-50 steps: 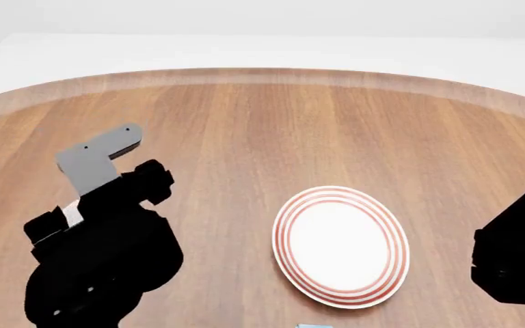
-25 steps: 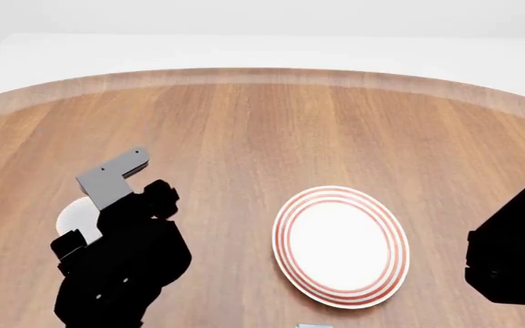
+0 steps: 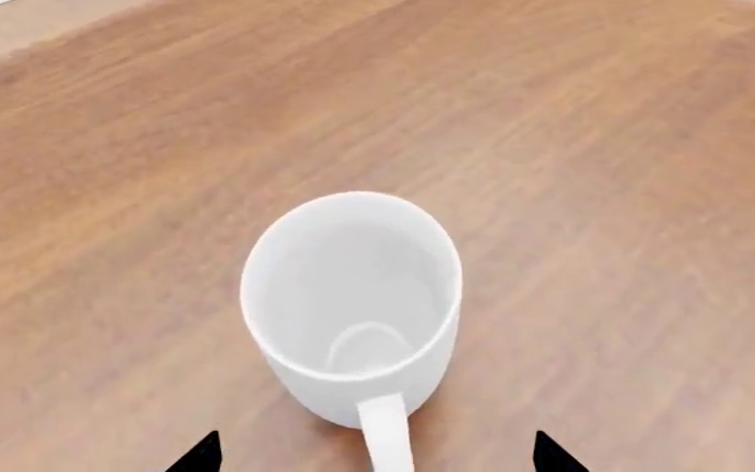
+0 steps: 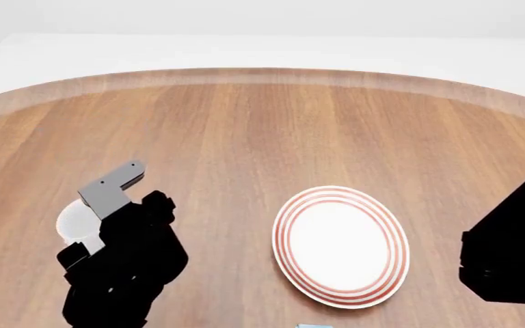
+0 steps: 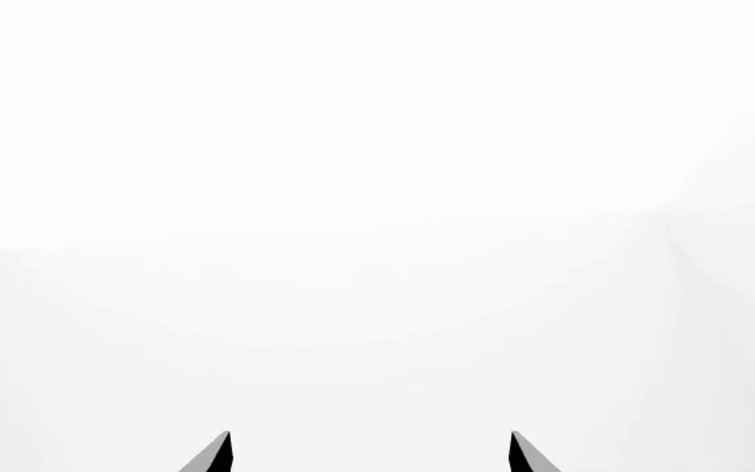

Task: Pick up the white mug and put it on the plate, and put the chocolate pudding to the right of the plate.

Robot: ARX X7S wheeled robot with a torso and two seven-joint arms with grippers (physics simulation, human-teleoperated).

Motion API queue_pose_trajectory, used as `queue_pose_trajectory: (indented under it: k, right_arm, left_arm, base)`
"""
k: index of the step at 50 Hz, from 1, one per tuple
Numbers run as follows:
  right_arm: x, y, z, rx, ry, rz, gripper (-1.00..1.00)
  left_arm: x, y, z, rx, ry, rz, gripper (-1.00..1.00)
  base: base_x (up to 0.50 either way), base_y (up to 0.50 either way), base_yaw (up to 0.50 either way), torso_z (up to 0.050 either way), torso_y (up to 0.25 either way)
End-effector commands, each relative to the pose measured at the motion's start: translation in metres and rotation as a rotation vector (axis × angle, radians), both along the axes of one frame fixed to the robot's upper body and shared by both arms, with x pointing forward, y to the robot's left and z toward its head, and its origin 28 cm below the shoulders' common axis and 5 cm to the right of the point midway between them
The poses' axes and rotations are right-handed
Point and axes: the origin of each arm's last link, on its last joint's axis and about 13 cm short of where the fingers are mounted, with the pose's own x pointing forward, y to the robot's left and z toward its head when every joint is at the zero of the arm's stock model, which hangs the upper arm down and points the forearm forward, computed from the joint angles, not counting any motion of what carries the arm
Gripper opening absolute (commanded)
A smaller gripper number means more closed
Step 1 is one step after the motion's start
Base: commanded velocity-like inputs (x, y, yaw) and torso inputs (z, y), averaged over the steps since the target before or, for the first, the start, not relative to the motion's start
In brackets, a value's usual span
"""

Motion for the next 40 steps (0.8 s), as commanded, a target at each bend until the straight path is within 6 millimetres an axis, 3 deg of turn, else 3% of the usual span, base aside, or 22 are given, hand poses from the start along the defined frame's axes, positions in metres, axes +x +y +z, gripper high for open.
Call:
queue_pose_trajectory:
  k: [1,40]
  right_arm:
    - [0.0,-0.002,0.0,-0.016,-0.013,-0.022,1.0]
    - [0.001,-0.002,-0.001,-0.015,-0.004,-0.023,1.0]
  left_arm:
    - [0.005,0.002,-0.009,-0.024,0.016,0.024,1.0]
    - [0.013,0.008,-0.031,-0.059,0.006,0.008,1.0]
  base:
    - [0.0,0.0,0.0,0.0,0.0]
    - [0.0,0.0,0.0,0.0,0.0]
